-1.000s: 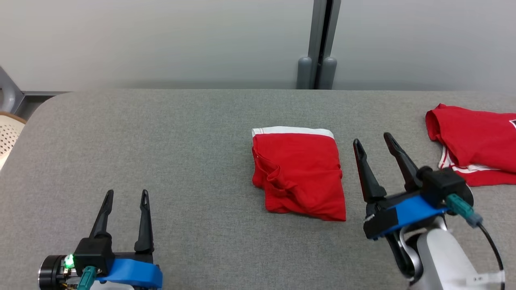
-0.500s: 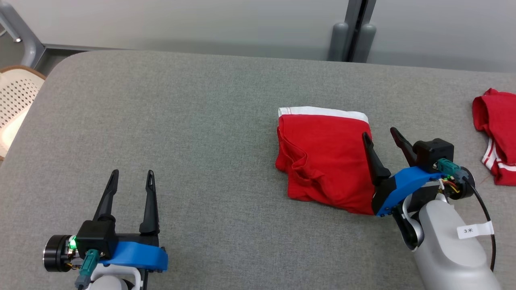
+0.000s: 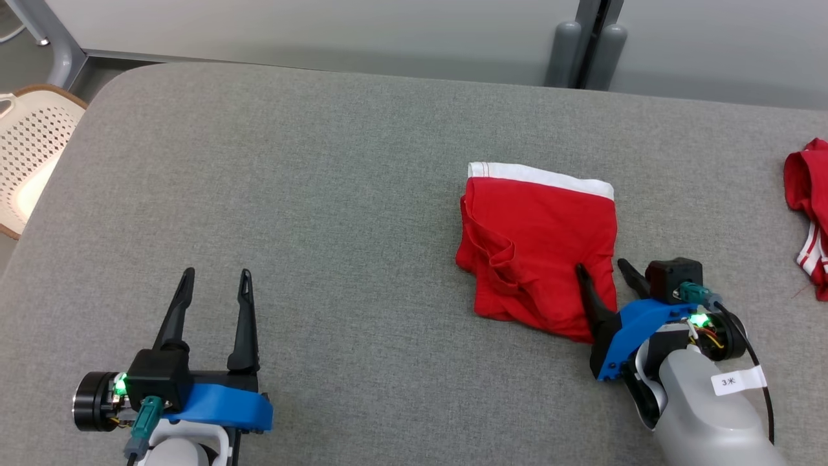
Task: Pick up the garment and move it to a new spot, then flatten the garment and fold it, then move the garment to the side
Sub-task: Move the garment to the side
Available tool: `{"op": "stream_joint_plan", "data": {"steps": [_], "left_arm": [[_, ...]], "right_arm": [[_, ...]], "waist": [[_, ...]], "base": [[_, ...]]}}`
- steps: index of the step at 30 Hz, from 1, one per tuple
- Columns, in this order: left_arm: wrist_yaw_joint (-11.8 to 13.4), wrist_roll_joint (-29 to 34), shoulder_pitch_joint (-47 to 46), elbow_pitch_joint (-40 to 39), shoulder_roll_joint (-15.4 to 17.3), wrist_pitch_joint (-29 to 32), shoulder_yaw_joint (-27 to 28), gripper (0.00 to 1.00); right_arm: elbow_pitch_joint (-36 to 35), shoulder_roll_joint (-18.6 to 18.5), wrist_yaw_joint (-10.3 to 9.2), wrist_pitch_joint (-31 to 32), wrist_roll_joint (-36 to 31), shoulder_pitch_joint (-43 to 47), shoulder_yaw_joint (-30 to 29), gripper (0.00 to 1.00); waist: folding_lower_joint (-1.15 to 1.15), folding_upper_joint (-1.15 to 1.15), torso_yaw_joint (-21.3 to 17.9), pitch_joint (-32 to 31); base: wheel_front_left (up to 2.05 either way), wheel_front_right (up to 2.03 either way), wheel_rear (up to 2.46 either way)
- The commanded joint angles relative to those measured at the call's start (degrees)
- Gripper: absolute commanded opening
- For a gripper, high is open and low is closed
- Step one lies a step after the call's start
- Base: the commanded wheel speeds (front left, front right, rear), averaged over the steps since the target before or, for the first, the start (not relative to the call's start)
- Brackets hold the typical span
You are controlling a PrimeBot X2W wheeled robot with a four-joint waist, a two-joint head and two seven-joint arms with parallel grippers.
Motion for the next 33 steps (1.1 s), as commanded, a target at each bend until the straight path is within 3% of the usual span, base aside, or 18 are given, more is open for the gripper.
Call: {"op": "stream_joint_plan", "data": {"steps": [1,5,6,7,16,33], "left_arm": [[-0.22,0.14,-0.92,-0.05,0.06,-0.26,-0.09,1.0],[-0.28,0.08,-1.25,-0.23,-0.07,-0.26,-0.44,1.0],[-0.25,0.07,-1.34,-0.15,-0.12,-0.26,-0.56,1.0],[-0.27,0.06,-1.37,-0.07,-0.12,-0.26,-0.64,1.0],[-0.05,-0.63,-0.34,-0.39,-0.3,-0.26,-0.32,1.0],[-0.77,0.31,-3.43,-3.23,1.41,-0.26,-0.04,1.0]], "right_arm": [[1.02,0.27,0.02,-0.12,0.19,-0.7,0.38,1.0],[3.93,0.91,0.03,-0.22,1.7,-1.93,1.6,1.0],[4.65,1.08,0.04,-0.01,2.0,-2.16,2.2,0.4],[5.07,1.22,0.04,-0.24,2.54,-2.47,2.56,0.0],[4.46,-0.93,-0.01,-2.24,4.79,-2.56,4.09,0.0],[-11.09,-9.25,0.01,-2.42,6.41,6.13,3.26,0.0]], "waist": [[0.0,0.0,0.05,0.09],[0.0,0.0,0.24,0.38],[0.0,0.0,0.32,0.39],[0.0,0.0,0.37,0.36],[0.0,0.0,-1.33,0.06],[0.0,0.0,-16.9,4.79]], "base": [[0.0,0.0,0.0],[0.0,0.0,0.0],[0.0,0.0,0.0],[0.0,0.0,0.0],[0.0,0.0,0.0],[0.0,0.0,0.0]]}}
